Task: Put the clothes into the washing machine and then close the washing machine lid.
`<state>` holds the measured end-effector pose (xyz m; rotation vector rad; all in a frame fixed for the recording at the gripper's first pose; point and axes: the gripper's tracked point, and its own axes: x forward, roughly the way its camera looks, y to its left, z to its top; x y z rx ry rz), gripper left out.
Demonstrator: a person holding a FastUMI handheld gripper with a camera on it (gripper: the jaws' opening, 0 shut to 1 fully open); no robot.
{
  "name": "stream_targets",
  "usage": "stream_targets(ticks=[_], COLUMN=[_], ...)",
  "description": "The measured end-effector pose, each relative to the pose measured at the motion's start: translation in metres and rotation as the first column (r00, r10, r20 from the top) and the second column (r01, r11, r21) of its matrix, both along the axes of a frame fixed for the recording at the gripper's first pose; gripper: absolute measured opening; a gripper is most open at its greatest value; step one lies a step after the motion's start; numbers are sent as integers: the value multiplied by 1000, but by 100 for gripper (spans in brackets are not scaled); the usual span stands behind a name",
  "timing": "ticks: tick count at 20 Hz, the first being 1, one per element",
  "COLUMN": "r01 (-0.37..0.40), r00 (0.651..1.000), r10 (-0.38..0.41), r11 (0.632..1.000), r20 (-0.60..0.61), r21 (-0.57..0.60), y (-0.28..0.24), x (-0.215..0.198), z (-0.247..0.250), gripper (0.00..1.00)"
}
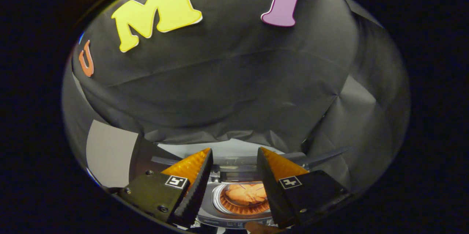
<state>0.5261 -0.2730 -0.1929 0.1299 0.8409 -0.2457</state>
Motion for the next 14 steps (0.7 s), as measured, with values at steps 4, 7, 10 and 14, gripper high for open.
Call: stream_targets(ticks=[4,7,10,14], r01=[-1,8,7,33], r00=[999,997,993,989], r10=[3,-6,-1,-24], r11=[999,1000,999,998], r20=[38,78,120,145], r21=[-37,-29,-51,-56], y=[1,1,2,6], x=[-4,-7,-14,-28], z=[-1,0,-1,-1], gripper=[77,77,77,77])
